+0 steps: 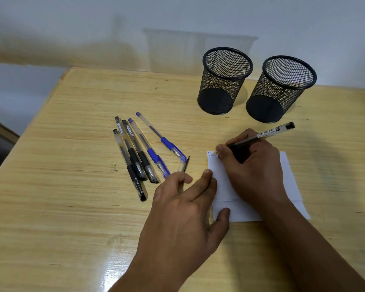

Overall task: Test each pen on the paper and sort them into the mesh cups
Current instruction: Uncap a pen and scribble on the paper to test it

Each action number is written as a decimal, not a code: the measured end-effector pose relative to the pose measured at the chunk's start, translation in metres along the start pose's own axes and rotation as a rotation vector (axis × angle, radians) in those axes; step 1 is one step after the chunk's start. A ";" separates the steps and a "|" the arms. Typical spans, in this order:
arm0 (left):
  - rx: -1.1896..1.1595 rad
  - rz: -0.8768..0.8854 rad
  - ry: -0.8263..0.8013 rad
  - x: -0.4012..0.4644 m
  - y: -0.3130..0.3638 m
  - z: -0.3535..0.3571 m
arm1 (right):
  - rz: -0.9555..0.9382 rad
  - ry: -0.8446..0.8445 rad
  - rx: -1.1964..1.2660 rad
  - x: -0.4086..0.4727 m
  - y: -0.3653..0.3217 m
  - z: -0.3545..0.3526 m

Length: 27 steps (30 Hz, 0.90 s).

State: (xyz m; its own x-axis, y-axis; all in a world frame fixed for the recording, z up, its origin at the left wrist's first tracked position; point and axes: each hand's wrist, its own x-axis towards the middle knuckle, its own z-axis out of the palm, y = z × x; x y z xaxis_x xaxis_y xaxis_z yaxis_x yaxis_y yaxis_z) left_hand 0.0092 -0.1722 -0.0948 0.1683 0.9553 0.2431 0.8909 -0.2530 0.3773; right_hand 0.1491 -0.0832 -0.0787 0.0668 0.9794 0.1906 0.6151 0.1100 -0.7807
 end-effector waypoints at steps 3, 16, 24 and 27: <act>-0.003 0.001 0.000 0.001 -0.001 0.000 | 0.005 0.015 -0.020 0.000 0.000 0.001; -0.011 -0.002 0.008 0.000 0.001 0.000 | 0.000 0.021 -0.017 -0.001 0.001 0.001; -0.009 -0.006 0.002 0.001 0.000 0.000 | 0.000 0.030 -0.008 0.000 0.001 0.000; -0.006 -0.007 -0.006 0.001 0.000 0.000 | -0.008 0.029 -0.027 -0.001 0.001 0.001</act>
State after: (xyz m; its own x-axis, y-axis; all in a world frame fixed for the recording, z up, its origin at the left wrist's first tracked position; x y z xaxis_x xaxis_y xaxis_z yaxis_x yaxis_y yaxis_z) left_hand 0.0097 -0.1715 -0.0948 0.1647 0.9578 0.2356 0.8894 -0.2475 0.3844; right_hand 0.1490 -0.0840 -0.0797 0.0845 0.9731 0.2142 0.6368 0.1126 -0.7627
